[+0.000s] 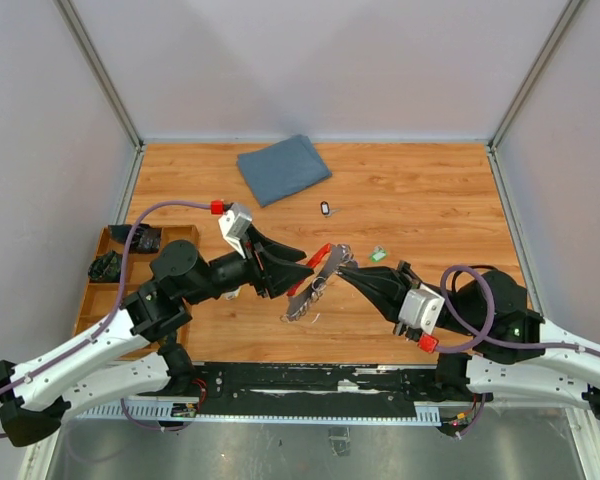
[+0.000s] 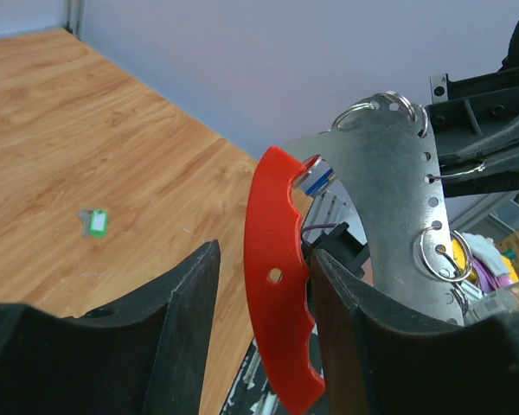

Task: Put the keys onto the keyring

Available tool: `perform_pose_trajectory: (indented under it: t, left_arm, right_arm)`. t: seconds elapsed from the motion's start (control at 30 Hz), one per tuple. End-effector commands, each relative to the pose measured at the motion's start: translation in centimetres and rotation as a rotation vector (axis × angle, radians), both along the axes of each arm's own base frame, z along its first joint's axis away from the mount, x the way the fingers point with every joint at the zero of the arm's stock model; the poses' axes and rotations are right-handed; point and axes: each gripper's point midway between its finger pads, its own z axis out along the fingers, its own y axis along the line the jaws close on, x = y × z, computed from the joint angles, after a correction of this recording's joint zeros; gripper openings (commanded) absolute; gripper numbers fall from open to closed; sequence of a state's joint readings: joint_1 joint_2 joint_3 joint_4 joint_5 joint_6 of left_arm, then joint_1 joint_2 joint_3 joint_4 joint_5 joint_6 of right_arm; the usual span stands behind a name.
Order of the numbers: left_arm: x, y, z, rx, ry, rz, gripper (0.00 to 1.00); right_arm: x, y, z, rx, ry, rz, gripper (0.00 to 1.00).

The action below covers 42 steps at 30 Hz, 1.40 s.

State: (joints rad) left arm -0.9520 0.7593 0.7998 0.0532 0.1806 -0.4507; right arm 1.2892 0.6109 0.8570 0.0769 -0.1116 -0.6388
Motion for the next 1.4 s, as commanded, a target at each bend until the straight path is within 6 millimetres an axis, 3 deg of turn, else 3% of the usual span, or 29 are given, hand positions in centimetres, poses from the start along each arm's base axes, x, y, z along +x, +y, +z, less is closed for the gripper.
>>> perform_pose_trajectory:
  t: [0.0,0.37,0.57,0.7,1.13,1.37]
  left_arm:
    - [-0.5,0.5,0.9,0.006,-0.064,-0.016,0.53]
    - [-0.3,1.7,2.4,-0.018,-0.106,0.034,0.58]
    - [-0.8,2.7,5.3,-0.070,-0.176,0.047,0.46]
    - [-1.0,2.9,6.5,-0.065,-0.218,0.045,0.46]
    - [0.5,2.3,5.5,0.131,-0.361,0.057,0.49]
    - [-1.2,0.1,4.9,0.143,-0.415,-0.106,0.49]
  right_arm:
    - [-1.0,-0.5,2.2,0.076,-0.083,0.037,0.00]
    - [0.2,-0.3,2.1,0.051,0.008,-0.019,0.00]
    - [0.8,0.0,2.0,0.036,0.100,-0.039,0.00]
    - [1.5,0.0,1.1,-0.060,0.176,-0.084,0.00]
    - [2.0,-2.4,-3.1,-0.551,0.545,-0.286,0.00]
    - [1.3,-2.0,-3.5,-0.656,0.710,-0.274,0.01]
